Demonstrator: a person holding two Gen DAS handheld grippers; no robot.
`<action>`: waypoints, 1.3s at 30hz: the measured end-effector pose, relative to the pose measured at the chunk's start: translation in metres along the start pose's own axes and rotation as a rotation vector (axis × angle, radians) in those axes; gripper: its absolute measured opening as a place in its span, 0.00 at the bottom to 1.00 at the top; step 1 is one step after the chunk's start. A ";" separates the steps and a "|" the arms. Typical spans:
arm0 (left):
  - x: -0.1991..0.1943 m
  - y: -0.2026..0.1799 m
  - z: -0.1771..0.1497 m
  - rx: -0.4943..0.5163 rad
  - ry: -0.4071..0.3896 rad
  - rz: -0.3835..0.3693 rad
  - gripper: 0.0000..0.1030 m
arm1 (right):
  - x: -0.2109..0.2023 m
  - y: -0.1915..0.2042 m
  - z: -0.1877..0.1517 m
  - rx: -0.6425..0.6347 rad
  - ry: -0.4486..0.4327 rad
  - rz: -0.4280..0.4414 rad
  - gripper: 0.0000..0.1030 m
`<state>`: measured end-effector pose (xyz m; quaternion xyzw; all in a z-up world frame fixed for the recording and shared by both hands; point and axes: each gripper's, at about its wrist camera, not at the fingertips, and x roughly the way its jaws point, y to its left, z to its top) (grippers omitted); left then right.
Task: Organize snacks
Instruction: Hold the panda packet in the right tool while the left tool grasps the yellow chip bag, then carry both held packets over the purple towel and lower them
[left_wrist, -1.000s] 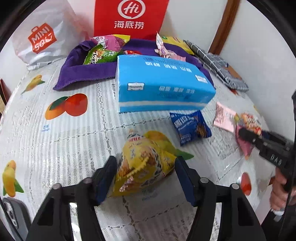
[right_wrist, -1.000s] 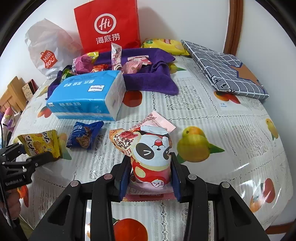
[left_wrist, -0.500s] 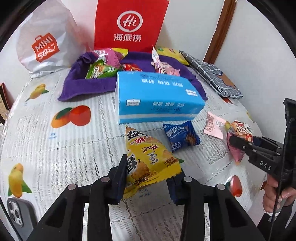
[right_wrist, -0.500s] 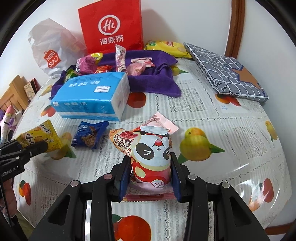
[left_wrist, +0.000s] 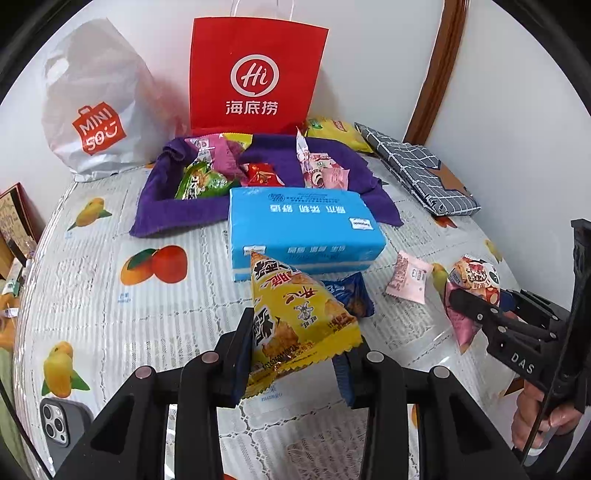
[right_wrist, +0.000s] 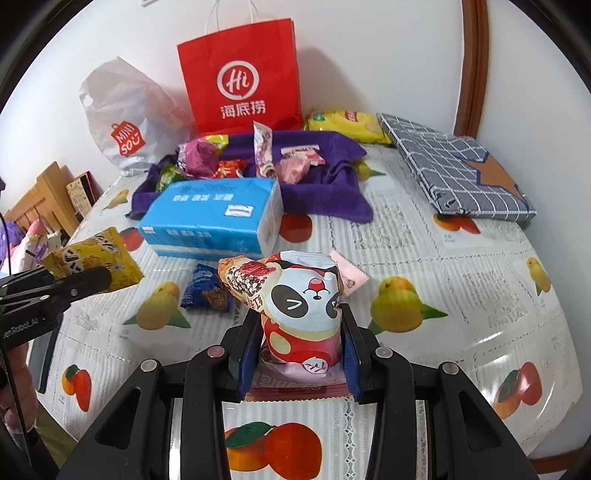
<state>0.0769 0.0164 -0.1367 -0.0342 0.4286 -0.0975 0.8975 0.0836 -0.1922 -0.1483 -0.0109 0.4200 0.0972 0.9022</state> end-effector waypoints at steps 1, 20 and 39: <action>-0.001 -0.001 0.002 0.002 -0.005 -0.002 0.35 | -0.001 0.001 0.001 -0.005 -0.004 0.001 0.38; -0.004 0.023 0.045 -0.074 -0.039 0.028 0.35 | -0.002 0.016 0.067 -0.053 -0.092 -0.020 0.38; -0.011 0.041 0.101 -0.127 -0.073 0.114 0.35 | 0.004 0.035 0.129 -0.094 -0.143 0.000 0.38</action>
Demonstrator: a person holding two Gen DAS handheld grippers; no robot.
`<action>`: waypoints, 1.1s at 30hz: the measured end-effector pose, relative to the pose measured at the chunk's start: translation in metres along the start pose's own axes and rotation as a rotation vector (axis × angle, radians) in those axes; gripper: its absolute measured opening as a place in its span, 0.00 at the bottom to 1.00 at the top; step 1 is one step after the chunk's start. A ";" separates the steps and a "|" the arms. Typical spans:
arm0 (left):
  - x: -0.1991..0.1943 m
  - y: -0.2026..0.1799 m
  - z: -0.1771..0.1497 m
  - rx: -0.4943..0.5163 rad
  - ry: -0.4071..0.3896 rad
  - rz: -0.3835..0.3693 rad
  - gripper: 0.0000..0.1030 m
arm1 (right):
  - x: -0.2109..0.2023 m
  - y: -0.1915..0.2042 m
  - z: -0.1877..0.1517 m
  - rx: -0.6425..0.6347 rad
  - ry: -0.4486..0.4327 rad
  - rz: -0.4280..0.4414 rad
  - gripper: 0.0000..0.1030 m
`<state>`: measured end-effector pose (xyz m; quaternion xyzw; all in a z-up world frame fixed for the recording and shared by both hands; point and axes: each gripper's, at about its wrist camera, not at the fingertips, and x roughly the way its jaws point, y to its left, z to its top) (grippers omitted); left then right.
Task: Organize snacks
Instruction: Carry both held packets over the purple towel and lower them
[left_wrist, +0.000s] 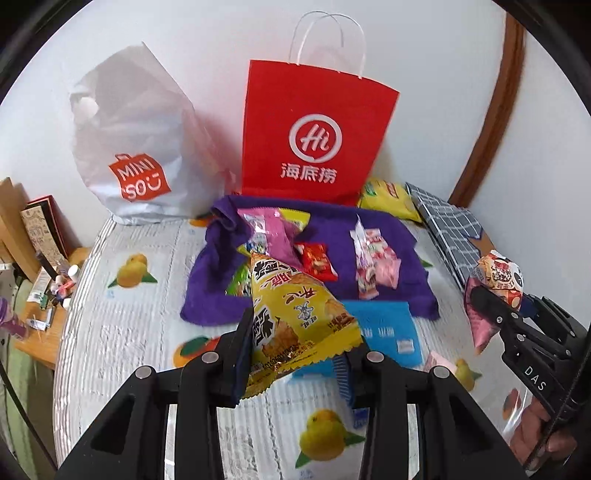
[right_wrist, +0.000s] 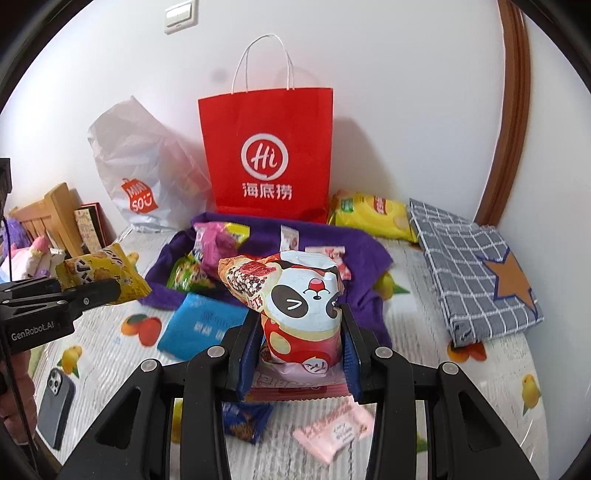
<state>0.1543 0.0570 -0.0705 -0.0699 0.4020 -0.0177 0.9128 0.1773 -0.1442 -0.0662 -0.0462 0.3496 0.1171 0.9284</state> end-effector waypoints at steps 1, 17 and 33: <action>0.001 0.000 0.005 -0.003 0.001 -0.009 0.35 | 0.001 -0.001 0.003 0.002 0.001 0.000 0.38; 0.051 -0.013 0.091 -0.021 -0.024 -0.020 0.35 | 0.065 -0.016 0.085 -0.014 -0.002 -0.004 0.38; 0.126 0.012 0.131 -0.048 0.043 0.052 0.35 | 0.148 -0.034 0.098 0.016 0.099 -0.007 0.38</action>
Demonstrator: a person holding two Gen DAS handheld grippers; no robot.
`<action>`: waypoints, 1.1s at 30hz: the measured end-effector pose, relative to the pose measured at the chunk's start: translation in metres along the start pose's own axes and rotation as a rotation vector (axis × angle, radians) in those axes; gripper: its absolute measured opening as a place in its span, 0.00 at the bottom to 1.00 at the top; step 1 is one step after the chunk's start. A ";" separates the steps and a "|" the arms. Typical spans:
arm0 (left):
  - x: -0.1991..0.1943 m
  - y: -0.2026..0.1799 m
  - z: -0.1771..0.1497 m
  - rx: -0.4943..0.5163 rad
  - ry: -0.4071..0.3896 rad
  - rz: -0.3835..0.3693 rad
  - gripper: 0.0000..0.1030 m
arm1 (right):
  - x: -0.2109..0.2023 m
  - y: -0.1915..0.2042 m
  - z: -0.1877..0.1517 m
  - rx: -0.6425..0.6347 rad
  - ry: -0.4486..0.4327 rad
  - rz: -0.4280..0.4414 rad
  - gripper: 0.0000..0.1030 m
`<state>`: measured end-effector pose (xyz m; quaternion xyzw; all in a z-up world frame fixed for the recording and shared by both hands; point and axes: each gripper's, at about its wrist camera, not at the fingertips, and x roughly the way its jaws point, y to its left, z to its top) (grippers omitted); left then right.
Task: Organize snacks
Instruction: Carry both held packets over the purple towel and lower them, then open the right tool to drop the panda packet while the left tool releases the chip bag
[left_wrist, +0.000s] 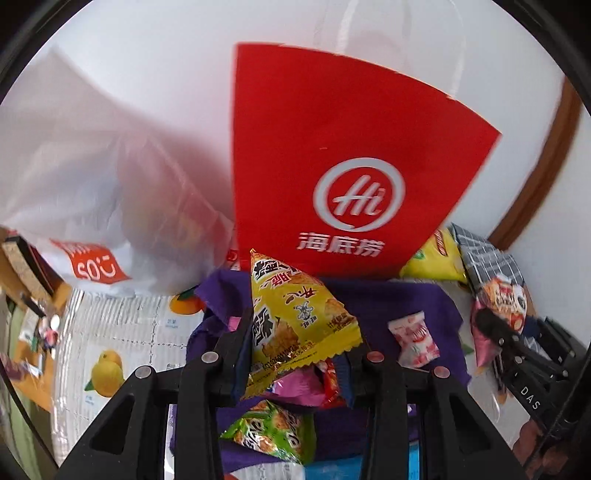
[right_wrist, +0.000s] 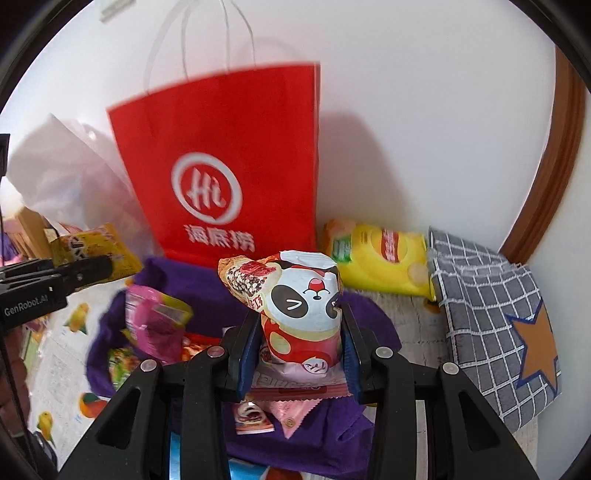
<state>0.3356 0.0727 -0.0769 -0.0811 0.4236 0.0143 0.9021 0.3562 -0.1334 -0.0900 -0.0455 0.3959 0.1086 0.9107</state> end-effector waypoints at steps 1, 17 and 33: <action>0.001 0.004 0.000 -0.005 0.009 0.001 0.35 | 0.005 -0.001 -0.001 -0.004 0.013 0.006 0.38; -0.004 0.030 0.004 -0.063 -0.002 0.005 0.35 | 0.057 -0.005 -0.021 -0.047 0.202 -0.006 0.38; 0.023 0.014 -0.002 -0.024 0.094 -0.008 0.35 | 0.066 0.004 -0.027 -0.088 0.249 0.021 0.59</action>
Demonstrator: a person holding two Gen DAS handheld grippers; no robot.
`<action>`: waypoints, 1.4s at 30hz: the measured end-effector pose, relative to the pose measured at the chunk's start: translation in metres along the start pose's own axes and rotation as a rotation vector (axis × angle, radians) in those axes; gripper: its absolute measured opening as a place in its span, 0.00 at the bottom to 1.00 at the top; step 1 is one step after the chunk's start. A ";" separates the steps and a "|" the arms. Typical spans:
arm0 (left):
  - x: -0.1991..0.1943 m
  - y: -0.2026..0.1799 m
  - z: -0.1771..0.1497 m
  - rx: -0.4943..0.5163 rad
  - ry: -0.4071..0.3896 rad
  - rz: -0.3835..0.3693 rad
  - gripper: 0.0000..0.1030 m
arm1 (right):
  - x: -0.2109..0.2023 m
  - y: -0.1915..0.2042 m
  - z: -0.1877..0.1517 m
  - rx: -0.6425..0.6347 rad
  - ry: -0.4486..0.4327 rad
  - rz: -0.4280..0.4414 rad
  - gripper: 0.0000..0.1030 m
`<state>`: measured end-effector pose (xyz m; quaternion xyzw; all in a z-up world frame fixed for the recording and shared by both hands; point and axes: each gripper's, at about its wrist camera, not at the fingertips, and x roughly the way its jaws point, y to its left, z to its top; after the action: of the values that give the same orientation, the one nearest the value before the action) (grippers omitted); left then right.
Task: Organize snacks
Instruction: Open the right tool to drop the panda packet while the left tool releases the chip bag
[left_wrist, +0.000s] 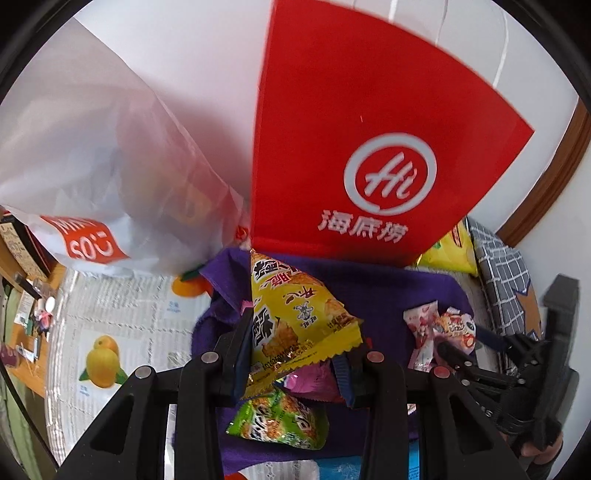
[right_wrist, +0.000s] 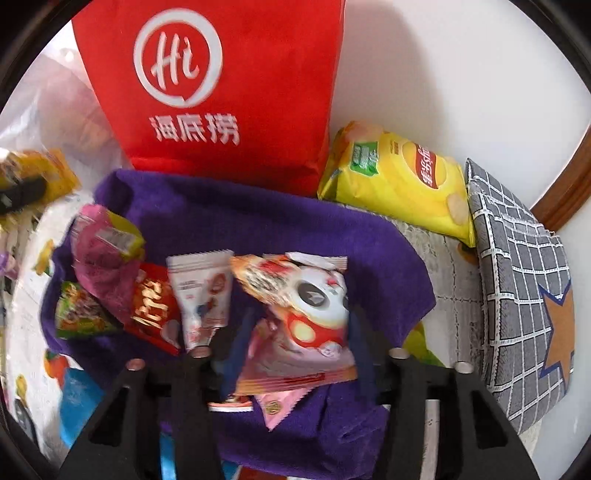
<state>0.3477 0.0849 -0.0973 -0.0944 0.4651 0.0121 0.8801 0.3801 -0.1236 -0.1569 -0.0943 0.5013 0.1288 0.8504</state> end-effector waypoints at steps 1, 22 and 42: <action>0.002 -0.002 -0.001 0.004 0.008 -0.002 0.35 | -0.005 0.001 0.000 -0.010 -0.012 -0.006 0.60; 0.038 -0.052 -0.023 0.169 0.132 0.030 0.36 | -0.068 -0.003 0.000 -0.010 -0.195 -0.080 0.70; 0.001 -0.054 -0.015 0.163 0.029 0.059 0.58 | -0.091 -0.003 0.004 0.050 -0.236 -0.086 0.78</action>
<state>0.3413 0.0294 -0.0980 -0.0088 0.4798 -0.0016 0.8773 0.3418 -0.1363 -0.0750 -0.0785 0.3963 0.0900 0.9103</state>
